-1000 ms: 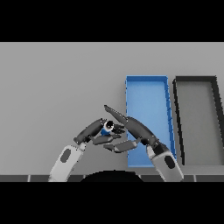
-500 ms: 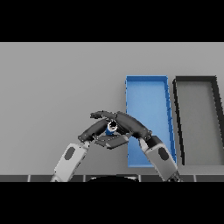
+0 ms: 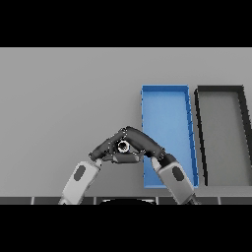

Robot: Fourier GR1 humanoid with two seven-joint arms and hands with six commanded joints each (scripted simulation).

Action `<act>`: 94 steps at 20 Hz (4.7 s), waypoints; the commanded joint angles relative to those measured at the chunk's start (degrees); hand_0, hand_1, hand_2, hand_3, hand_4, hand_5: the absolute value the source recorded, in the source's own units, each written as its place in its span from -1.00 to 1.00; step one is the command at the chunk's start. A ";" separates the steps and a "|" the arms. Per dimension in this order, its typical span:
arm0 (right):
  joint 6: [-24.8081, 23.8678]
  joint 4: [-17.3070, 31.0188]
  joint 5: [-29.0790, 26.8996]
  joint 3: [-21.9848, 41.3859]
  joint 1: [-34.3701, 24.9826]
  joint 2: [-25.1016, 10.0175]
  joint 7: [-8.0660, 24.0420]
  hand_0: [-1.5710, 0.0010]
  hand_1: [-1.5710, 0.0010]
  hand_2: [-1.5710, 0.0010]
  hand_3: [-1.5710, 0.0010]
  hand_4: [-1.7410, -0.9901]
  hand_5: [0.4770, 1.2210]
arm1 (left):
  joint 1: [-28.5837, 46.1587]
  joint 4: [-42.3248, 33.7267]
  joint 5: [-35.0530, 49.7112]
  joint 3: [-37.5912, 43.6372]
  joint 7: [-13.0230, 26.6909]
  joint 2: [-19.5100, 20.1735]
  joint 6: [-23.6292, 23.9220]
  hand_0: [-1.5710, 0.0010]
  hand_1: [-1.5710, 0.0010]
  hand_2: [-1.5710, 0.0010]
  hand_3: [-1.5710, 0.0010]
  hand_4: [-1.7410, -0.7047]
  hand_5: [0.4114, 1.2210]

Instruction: Pick up the blue pipe and place it into the blue bin.

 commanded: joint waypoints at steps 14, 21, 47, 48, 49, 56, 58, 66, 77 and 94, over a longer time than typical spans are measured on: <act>0.27 -1.23 2.45 -1.46 3.18 6.80 5.20 -0.99 -0.99 -0.99 -0.99 -0.35 0.98 | 0.36 -0.51 -4.30 0.76 -0.31 1.27 -4.39 0.39 0.43 0.44 0.56 0.07 0.82; 0.26 -0.13 5.14 -2.51 3.33 8.87 0.73 -1.00 -1.00 -1.00 -1.00 -0.36 1.00 | -0.31 0.34 -4.38 2.17 5.46 0.84 -3.85 0.87 0.88 0.88 0.91 0.47 -0.33; -17.91 2.54 -14.96 -32.78 -21.35 -9.83 15.18 -1.00 -1.00 -1.00 -1.00 -0.35 1.00 | 1.94 -2.00 -3.93 2.70 10.96 1.40 -3.05 1.00 1.00 1.00 1.00 0.53 -0.84; -18.24 2.48 -14.81 -32.74 -19.22 -10.46 15.18 -1.00 -1.00 -1.00 -1.00 -0.36 1.00 | 2.07 -1.72 -4.03 2.61 10.29 1.41 -3.11 1.00 1.00 1.00 1.00 0.53 -0.85; -18.31 2.26 -14.31 -32.81 -17.08 -10.89 15.18 -1.00 -1.00 -1.00 -1.00 -0.36 1.00 | 2.09 -1.94 -4.36 2.47 10.19 1.33 -2.79 1.00 1.00 1.00 1.00 0.53 -0.86; -25.23 2.85 -14.27 -27.95 -0.39 -17.00 15.18 -1.00 -1.00 -1.00 -1.00 -0.36 1.00 | 1.66 -0.70 -5.54 2.96 7.51 2.07 -1.92 1.00 1.00 1.00 1.00 0.56 -0.88; -29.73 4.07 -15.19 -25.11 3.27 -19.33 15.18 -1.00 -1.00 -1.00 -1.00 -0.36 1.00 | 1.06 -0.38 -5.62 3.17 7.50 2.24 -1.92 1.00 1.00 1.00 1.00 0.57 -0.87; -48.65 7.20 -28.33 -10.18 10.09 -32.20 15.17 -1.00 -1.00 -1.00 -0.60 -0.48 1.00 | 1.24 -0.42 -6.34 2.95 7.28 2.11 -1.12 1.00 1.00 1.00 1.00 0.58 -0.84; -57.54 10.55 -44.15 2.37 6.71 -40.73 15.20 0.29 0.33 0.36 0.81 0.07 0.70 | 1.14 -1.15 -6.62 2.85 7.67 2.17 -0.81 1.00 1.00 1.00 1.00 0.57 -0.80; -55.11 14.75 -53.44 32.76 -13.23 -58.30 15.10 0.98 0.98 0.98 0.99 0.75 -0.37 | 1.21 -1.00 -6.43 3.16 8.13 2.09 -0.59 1.00 1.00 1.00 1.00 0.57 -0.79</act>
